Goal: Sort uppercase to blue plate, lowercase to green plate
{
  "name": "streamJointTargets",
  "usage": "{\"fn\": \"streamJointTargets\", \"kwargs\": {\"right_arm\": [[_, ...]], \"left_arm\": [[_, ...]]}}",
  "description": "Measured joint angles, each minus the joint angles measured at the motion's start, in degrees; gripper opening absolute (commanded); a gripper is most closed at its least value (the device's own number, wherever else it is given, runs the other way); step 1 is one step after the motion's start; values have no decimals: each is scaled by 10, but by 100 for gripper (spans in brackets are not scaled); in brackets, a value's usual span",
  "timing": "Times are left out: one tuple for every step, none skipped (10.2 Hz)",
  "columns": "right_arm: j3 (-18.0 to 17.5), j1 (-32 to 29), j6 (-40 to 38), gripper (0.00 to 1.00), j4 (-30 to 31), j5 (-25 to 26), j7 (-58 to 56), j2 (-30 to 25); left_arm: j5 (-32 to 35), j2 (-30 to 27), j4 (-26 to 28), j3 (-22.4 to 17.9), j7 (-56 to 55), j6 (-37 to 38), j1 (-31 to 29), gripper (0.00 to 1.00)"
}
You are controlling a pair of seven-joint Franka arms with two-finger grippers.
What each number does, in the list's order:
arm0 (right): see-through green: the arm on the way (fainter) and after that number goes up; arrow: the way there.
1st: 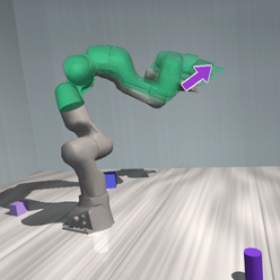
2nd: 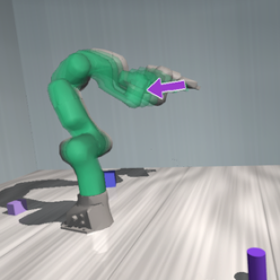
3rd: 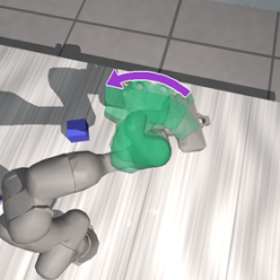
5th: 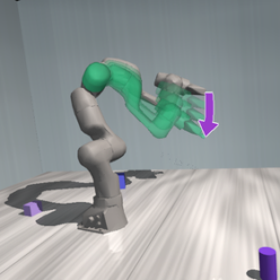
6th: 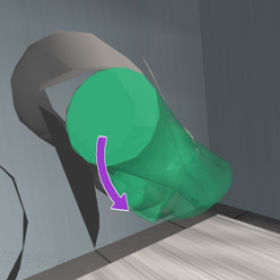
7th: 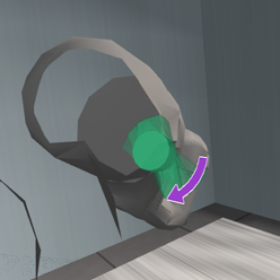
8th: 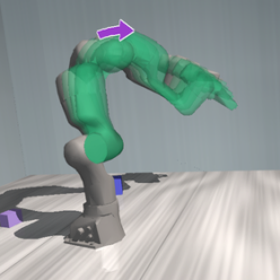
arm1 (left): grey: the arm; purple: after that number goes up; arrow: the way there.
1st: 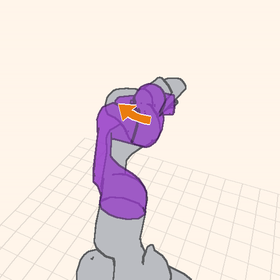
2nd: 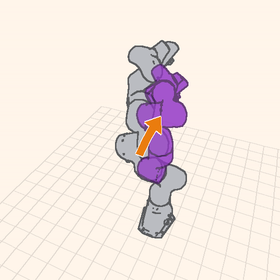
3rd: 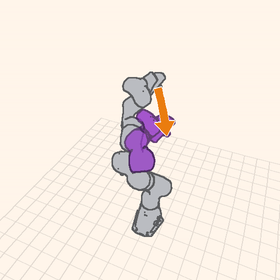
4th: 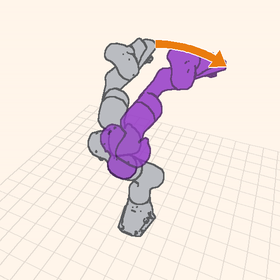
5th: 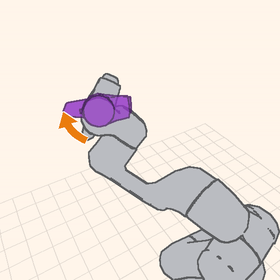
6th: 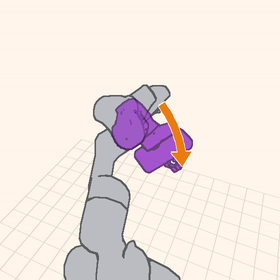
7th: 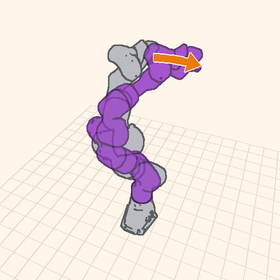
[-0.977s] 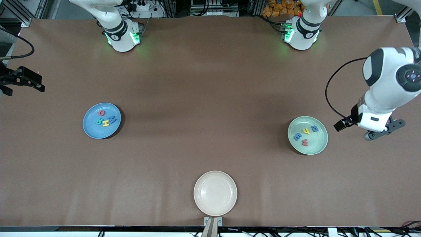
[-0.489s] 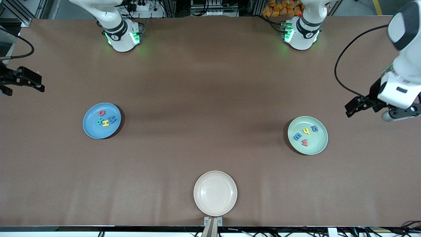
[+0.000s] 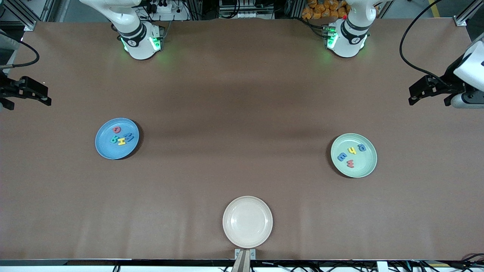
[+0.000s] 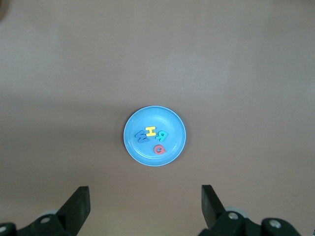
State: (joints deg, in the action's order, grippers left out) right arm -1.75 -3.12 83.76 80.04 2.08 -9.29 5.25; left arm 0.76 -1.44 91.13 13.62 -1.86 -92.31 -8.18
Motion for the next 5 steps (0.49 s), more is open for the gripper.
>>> {"fn": "streamJointTargets", "kwargs": {"right_arm": [[0, 0, 0, 100, 0, 0, 0, 0], [0, 0, 0, 100, 0, 0, 0, 0], [0, 0, 0, 100, 0, 0, 0, 0], [0, 0, 0, 100, 0, 0, 0, 0], [0, 0, 0, 100, 0, 0, 0, 0]], "left_arm": [[0, 0, -10, -14, 0, 14, 19, 100], [0, 0, -15, -27, 0, 20, 33, 100], [1, 0, -16, -34, 1, 22, 43, 100], [5, 2, -16, -38, 2, 23, 51, 100], [6, 4, -16, -39, 3, 24, 53, 100]]}}
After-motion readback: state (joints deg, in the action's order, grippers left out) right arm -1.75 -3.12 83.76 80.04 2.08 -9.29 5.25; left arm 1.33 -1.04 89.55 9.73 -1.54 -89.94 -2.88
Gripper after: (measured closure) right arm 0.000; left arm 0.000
